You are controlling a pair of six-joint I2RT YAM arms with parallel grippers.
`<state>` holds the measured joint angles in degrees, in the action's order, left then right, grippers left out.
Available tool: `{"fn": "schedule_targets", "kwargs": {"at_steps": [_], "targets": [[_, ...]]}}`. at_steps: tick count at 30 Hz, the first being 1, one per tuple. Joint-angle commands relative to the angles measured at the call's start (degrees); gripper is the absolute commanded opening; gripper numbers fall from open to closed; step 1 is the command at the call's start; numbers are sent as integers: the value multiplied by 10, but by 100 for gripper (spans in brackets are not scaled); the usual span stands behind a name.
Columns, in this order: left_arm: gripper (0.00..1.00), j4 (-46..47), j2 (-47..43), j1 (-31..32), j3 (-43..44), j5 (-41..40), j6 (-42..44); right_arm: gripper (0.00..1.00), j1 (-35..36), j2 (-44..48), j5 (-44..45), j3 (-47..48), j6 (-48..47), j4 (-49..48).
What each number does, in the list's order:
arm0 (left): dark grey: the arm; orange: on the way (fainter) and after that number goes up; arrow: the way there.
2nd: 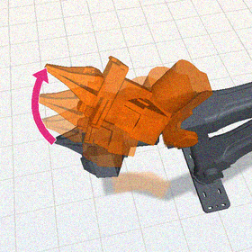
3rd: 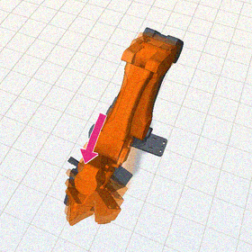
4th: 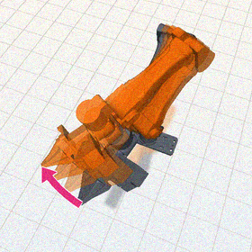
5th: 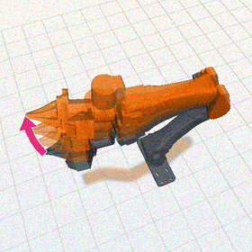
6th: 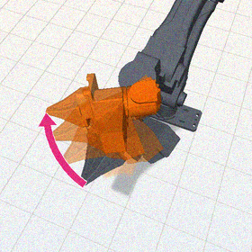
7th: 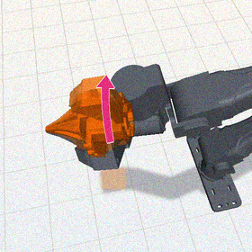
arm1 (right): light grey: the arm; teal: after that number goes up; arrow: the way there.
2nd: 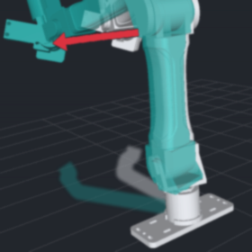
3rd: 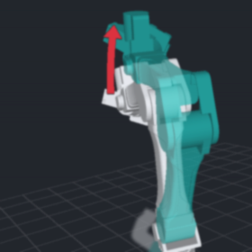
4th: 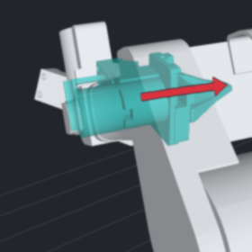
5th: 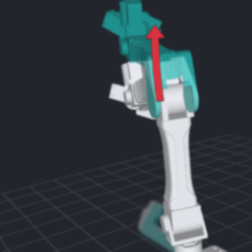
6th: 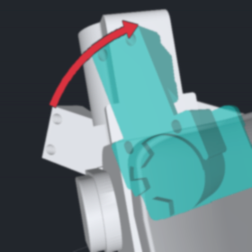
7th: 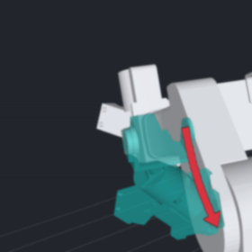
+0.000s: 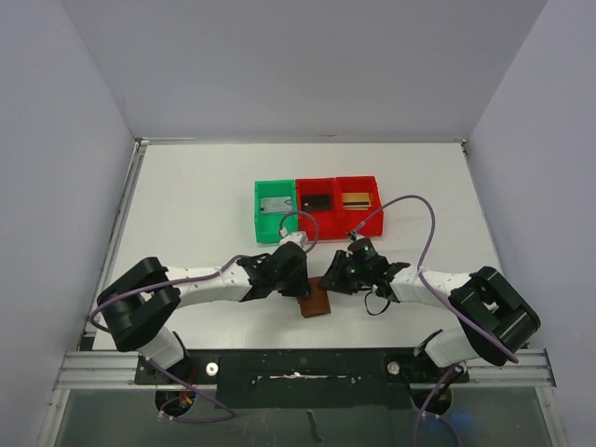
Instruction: Take the credit cards out of the card holder
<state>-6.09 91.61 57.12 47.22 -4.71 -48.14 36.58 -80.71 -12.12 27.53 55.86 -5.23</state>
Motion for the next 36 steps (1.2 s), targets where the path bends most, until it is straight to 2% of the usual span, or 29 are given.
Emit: {"fn": "schedule_targets", "kwargs": {"at_steps": [1, 5, 11, 13, 16, 19, 28, 36], "targets": [[0, 86, -50, -18, -33, 24, -36, 22, 19, -36, 99, -9, -7, 127], [0, 120, -82, -32, -70, 31, -48, 17, 19, -35, 103, -16, -3, 121], [0, 162, -119, -42, -114, 42, -59, 16, 20, -48, 98, -9, -7, 115], [0, 133, -116, -41, -100, 39, -42, 16, 20, -50, 95, -8, -8, 112], [27, 14, -80, -32, -23, 12, 9, 17, 20, -52, 91, -6, -7, 107], [42, -68, -45, -7, 35, -23, 29, 17, 20, -51, 89, -5, -4, 104], [43, -198, 57, 40, 135, -81, 24, 18, 18, -53, 71, -24, 14, 70], [44, -246, 81, 48, 155, -121, 16, 18, 17, -52, 64, -29, 14, 62]]}}
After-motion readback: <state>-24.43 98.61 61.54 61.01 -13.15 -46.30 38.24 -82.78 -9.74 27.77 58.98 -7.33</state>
